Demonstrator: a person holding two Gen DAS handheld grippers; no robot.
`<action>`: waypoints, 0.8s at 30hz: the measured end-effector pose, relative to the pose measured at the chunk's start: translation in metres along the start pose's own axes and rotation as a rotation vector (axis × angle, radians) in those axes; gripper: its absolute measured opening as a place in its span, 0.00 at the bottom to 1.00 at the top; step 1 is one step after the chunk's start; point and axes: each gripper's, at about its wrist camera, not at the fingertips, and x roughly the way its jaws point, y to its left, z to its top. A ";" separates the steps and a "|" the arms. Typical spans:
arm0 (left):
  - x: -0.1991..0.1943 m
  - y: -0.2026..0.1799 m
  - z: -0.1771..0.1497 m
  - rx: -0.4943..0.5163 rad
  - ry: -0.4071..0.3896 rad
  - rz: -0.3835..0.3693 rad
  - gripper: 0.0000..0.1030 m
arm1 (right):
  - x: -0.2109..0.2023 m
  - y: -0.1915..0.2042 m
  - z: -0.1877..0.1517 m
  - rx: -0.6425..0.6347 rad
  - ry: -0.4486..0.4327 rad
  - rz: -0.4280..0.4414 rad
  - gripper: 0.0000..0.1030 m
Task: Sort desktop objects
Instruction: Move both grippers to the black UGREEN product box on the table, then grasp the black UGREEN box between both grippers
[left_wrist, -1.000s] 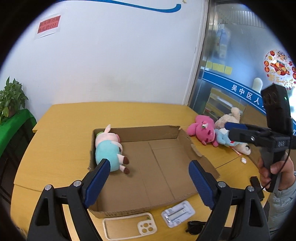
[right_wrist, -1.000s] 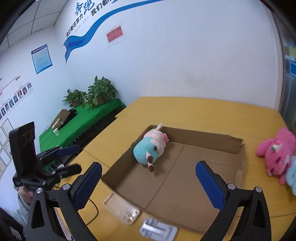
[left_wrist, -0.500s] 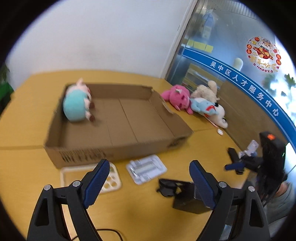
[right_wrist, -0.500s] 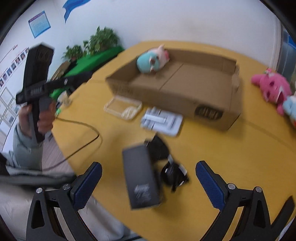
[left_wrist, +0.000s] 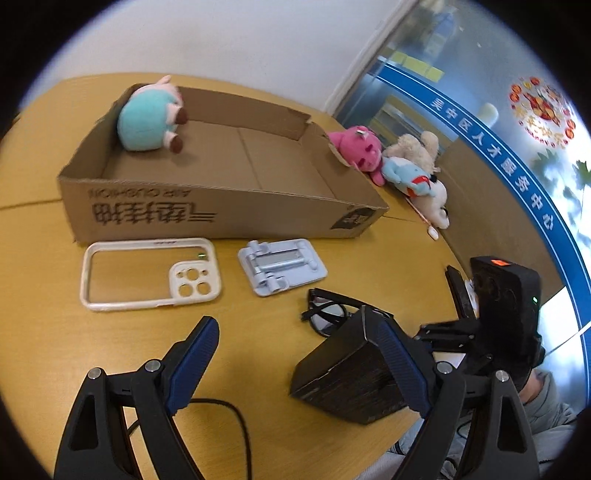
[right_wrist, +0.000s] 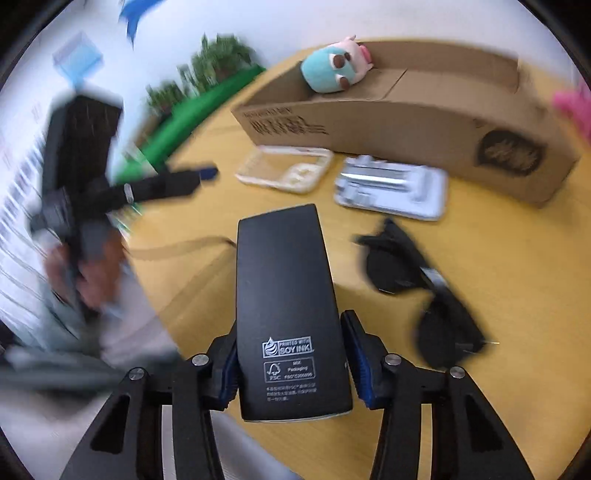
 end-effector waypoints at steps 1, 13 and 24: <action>-0.004 0.007 -0.001 -0.023 -0.007 0.008 0.86 | 0.005 -0.006 0.003 0.056 -0.014 0.069 0.45; 0.020 0.029 -0.029 -0.103 0.157 -0.039 0.86 | 0.035 -0.010 -0.016 0.114 0.016 0.043 0.85; 0.055 0.034 -0.044 -0.178 0.263 -0.043 0.70 | 0.074 0.049 -0.031 -0.353 0.044 -0.255 0.92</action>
